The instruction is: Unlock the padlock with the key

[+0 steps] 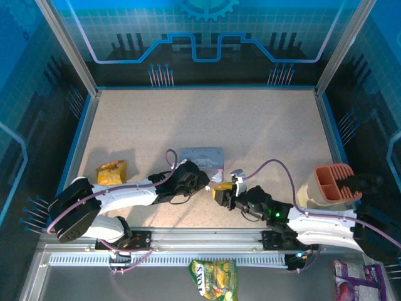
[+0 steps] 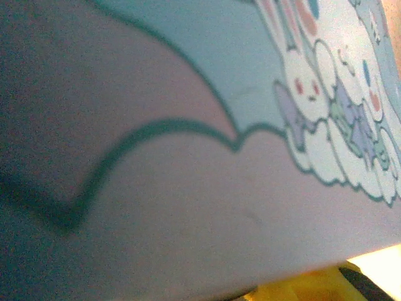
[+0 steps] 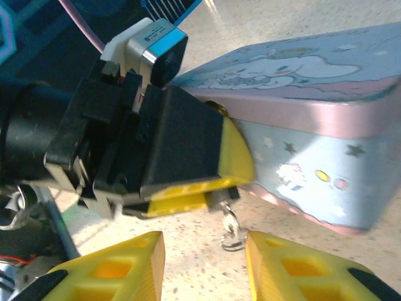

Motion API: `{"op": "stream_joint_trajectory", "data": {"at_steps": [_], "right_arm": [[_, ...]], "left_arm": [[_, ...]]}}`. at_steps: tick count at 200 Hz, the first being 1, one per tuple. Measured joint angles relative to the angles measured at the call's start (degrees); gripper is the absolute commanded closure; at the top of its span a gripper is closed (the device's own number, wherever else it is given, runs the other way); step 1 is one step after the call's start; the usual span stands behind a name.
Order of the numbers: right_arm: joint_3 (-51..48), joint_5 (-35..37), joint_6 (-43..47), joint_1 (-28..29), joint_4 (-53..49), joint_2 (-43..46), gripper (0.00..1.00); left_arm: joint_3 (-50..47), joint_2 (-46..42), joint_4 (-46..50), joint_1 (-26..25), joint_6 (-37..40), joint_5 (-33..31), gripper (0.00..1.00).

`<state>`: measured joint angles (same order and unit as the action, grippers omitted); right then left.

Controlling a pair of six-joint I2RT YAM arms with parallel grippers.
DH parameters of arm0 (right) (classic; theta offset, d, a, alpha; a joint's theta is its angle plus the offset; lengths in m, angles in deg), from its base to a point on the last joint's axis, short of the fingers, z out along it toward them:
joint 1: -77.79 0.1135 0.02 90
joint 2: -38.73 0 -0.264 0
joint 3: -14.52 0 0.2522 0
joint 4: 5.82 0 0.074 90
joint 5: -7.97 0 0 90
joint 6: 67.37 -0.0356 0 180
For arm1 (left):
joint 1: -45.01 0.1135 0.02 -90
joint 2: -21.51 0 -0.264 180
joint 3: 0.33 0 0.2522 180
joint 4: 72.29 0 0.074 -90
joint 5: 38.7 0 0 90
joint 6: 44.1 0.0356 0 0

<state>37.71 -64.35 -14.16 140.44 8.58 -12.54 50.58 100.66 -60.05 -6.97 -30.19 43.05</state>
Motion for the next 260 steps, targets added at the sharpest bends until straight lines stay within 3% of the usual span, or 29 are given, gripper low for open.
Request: {"op": "stream_joint_trajectory", "data": {"at_steps": [48, 138, 177, 260], "right_arm": [[0.1, 10.2, 21.2, 8.0, -1.7, -0.3, 0.61], [-0.1, 20.3, 56.6, 11.3, 28.3, -25.5, 0.59], [0.2, 21.8, 64.6, 11.3, 38.9, -34.0, 0.58], [1.2, 24.5, 70.2, 11.3, 45.5, -40.4, 0.63]], "left_arm": [[1.4, 0.9, 0.9, 1.7, -0.2, 1.2, 0.89], [2.0, 1.1, 0.8, 2.3, -5.7, 4.5, 0.91], [2.0, 1.0, 0.8, 2.3, -8.6, 5.5, 0.92], [2.0, -2.0, 1.3, 2.4, -10.2, 5.8, 0.93]]}}
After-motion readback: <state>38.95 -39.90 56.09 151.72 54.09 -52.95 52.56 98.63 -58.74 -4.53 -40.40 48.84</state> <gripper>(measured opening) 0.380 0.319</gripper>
